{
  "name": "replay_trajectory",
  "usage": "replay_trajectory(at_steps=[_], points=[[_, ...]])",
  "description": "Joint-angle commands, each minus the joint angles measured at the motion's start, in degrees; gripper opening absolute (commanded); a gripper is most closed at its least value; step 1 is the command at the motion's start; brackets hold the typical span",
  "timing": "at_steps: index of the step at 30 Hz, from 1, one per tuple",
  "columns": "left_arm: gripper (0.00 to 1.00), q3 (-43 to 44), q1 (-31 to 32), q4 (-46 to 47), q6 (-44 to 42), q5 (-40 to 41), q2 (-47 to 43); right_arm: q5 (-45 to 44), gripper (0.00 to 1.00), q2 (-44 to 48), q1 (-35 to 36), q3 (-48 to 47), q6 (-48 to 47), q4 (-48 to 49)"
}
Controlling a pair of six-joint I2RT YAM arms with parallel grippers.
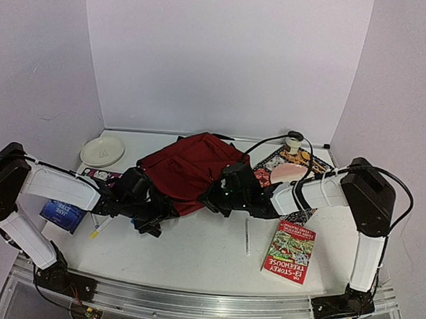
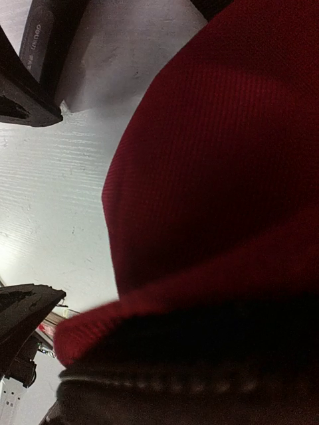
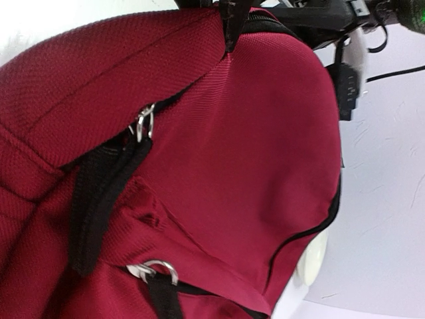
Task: Pack the student bag
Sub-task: Adjust the student bag at the center of the board.
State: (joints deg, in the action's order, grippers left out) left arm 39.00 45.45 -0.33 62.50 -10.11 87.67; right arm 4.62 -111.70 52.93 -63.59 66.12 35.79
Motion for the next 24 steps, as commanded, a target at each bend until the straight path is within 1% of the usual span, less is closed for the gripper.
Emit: replay_trajectory(at_steps=[1,5,13,17,21,24], points=[[0.83,1.6,0.4,2.4,-1.1,-1.3,2.2,-0.2,0.0,3.9,0.1,-1.1,-3.7,-0.3],[0.83,-1.9,0.4,1.6,-0.6,0.9,1.6,0.1,0.0,4.2,0.1,-1.2,-4.9,-0.8],[0.84,-6.1,-0.8,-7.7,-2.7,8.4,-4.3,-0.3,0.0,6.2,0.1,-1.0,-8.7,-3.4],[0.84,-7.6,-4.6,-11.6,-4.8,11.5,-8.3,-0.3,0.0,7.2,0.1,-0.8,-10.7,-4.7],[0.84,-9.3,-9.4,-14.1,-7.8,11.9,-11.2,-0.2,0.0,8.2,0.1,-0.4,-12.6,-5.7],[0.85,-9.5,-11.1,-15.4,-9.7,13.7,-12.2,0.0,0.0,8.7,0.1,-0.5,-14.3,-6.6]])
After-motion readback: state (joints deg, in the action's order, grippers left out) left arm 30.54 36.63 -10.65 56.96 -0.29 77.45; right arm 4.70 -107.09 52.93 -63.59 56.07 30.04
